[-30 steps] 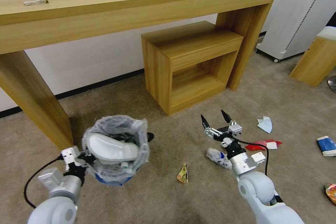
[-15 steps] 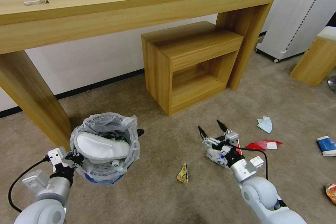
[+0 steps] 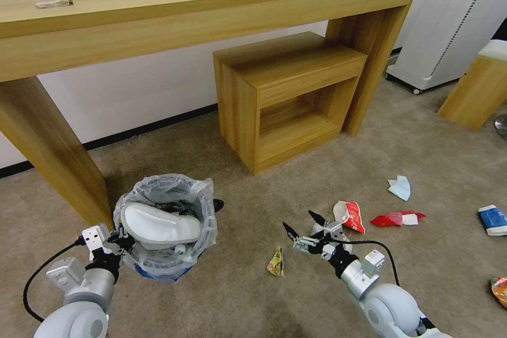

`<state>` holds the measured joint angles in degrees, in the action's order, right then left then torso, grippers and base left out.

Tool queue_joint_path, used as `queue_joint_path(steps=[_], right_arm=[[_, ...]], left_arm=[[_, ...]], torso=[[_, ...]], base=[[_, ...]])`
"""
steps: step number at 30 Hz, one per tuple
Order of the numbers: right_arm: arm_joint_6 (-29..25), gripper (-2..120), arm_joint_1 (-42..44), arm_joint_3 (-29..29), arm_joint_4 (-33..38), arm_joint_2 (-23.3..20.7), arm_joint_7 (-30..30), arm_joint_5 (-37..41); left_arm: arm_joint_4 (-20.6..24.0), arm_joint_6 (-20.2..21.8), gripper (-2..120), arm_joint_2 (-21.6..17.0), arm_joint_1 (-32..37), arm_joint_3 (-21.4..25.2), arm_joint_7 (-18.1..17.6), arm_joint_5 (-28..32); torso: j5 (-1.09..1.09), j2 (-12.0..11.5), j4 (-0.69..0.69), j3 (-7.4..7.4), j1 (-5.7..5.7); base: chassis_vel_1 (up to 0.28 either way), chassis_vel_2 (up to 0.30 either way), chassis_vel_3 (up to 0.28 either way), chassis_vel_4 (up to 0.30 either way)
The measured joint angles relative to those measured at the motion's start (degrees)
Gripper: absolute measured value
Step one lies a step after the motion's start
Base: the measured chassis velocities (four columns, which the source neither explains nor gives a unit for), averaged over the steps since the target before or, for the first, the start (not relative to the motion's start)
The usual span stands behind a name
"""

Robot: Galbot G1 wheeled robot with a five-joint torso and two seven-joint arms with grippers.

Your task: Pick up the trash bin and place the garbage on the floor into it.

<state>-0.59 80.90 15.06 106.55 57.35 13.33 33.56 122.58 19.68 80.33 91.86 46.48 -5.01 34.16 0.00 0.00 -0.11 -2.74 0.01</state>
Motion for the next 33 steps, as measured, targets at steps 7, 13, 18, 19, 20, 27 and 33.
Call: queue_joint_path(steps=[7, 13, 18, 19, 20, 27, 33], right_arm=[[6.1, 100, 1.7, 0.0, 1.5, -0.4, -0.5, 0.1], [8.9, 100, 3.0, -0.6, 2.2, -0.9, -1.6, -1.0], [11.2, 100, 3.9, -1.1, 2.8, -1.5, -2.8, -1.8], [12.1, 100, 4.1, -1.2, 2.8, -1.6, -3.1, -2.0], [12.1, 100, 4.1, -1.2, 2.8, -1.6, -3.1, -2.0], [17.7, 100, 4.8, -1.9, 3.2, -1.7, -4.0, -2.6], [19.7, 97, 4.8, -2.5, 3.4, -1.4, -5.7, -2.5]], left_arm=[[-0.5, -0.1, 0, 0.1, -0.1, -0.4, 0.1, -0.5], [-0.8, -0.3, 0, 0.2, -0.1, -0.7, 0.2, -0.9], [-0.9, -0.4, 0, 0.3, 0.0, -1.0, 0.4, -1.4], [-0.9, -0.4, 0, 0.4, 0.0, -1.0, 0.4, -1.5], [-0.9, -0.4, 0, 0.4, 0.0, -1.0, 0.4, -1.5], [-0.9, -0.5, 0, 0.8, 0.0, -1.4, 0.4, -2.0], [-0.9, -0.6, 0, 0.8, 0.1, -1.5, 0.5, -2.2]], torso=[[0.0, 0.0, 0.0, 0.0, 0.0], [0.0, 0.0, 0.0, 0.0, 0.0], [0.0, 0.0, 0.0, 0.0, 0.0], [0.0, 0.0, 0.0, 0.0, 0.0], [0.0, 0.0, 0.0, 0.0, 0.0], [0.0, 0.0, 0.0, 0.0, 0.0], [0.0, 0.0, 0.0, 0.0, 0.0]], base=[[0.0, 0.0, 0.0, 0.0], [0.0, 0.0, 0.0, 0.0], [0.0, 0.0, 0.0, 0.0], [0.0, 0.0, 0.0, 0.0], [0.0, 0.0, 0.0, 0.0], [0.0, 0.0, 0.0, 0.0], [0.0, 0.0, 0.0, 0.0]])
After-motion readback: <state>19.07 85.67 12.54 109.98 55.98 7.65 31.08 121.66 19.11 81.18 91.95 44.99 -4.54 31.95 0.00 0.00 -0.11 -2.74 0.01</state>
